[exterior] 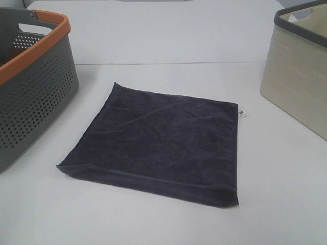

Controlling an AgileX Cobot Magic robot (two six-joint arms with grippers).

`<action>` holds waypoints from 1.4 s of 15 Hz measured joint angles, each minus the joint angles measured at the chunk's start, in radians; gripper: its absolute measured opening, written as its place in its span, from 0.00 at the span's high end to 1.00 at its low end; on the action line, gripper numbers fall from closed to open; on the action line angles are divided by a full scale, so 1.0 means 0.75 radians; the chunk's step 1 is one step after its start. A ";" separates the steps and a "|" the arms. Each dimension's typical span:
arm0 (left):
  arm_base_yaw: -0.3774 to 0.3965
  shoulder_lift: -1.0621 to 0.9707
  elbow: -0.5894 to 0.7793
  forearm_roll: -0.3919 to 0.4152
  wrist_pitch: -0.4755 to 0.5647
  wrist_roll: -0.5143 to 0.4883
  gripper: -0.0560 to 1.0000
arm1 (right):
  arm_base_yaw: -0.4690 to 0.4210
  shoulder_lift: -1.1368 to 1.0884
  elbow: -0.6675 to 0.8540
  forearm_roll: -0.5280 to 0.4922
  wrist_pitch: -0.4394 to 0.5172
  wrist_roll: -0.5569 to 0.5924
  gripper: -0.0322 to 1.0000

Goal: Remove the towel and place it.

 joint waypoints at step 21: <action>-0.149 -0.261 0.103 -0.184 -0.087 -0.096 0.20 | 0.000 -0.116 0.077 0.012 -0.115 0.021 0.40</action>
